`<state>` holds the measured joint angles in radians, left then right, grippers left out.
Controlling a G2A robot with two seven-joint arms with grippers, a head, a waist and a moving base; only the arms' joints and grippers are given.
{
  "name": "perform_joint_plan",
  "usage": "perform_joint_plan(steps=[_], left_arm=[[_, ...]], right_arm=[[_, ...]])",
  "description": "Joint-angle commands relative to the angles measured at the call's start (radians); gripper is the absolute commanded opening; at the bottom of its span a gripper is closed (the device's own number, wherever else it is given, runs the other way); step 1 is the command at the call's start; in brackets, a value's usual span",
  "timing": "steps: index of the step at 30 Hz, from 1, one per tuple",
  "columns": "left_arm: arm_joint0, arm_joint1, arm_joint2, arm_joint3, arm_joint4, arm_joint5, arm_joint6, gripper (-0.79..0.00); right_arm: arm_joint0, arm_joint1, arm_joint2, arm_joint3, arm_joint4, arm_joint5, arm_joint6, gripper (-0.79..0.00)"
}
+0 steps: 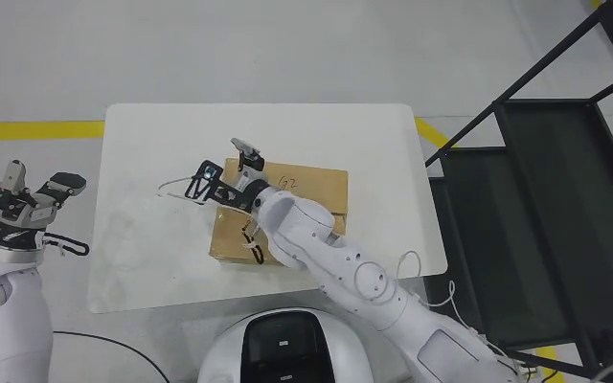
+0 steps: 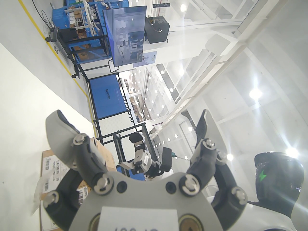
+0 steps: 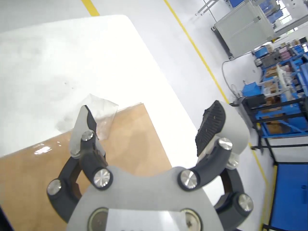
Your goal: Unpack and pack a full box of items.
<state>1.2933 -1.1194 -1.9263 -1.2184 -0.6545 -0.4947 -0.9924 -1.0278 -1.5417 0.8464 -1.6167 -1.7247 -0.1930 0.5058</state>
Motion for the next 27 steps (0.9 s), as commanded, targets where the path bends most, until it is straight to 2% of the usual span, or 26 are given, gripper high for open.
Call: perform_joint_plan(steps=[1,5,10,14,21,25,27], left_arm=[[0.000,0.000,0.000,0.000,0.000,0.000,0.000,0.000],[0.000,0.000,0.000,0.000,0.000,0.000,0.000,0.000],[0.016,-0.002,0.010,-0.010,-0.012,0.044,0.031,0.000],[0.028,0.000,0.035,0.017,-0.047,0.110,-0.047,0.000],[0.010,-0.001,0.119,0.090,-0.054,0.152,-0.213,0.000],[-0.026,-0.008,0.184,0.146,-0.081,0.246,-0.236,0.000],[-0.047,-0.015,0.223,0.175,-0.111,0.322,-0.220,0.000]], right_arm=[[-0.036,0.008,0.059,-0.021,0.137,-0.074,-0.025,0.000],[-0.095,0.031,0.174,-0.056,0.358,-0.263,-0.043,0.000],[-0.165,0.064,0.271,-0.133,0.452,-0.465,0.005,0.000],[-0.225,0.087,0.335,-0.183,0.521,-0.585,0.006,0.000],[-0.312,0.118,0.428,-0.238,0.611,-0.688,-0.026,0.000],[-0.347,0.132,0.476,-0.271,0.658,-0.702,-0.052,0.000],[-0.361,0.139,0.494,-0.289,0.684,-0.715,-0.065,0.000]])
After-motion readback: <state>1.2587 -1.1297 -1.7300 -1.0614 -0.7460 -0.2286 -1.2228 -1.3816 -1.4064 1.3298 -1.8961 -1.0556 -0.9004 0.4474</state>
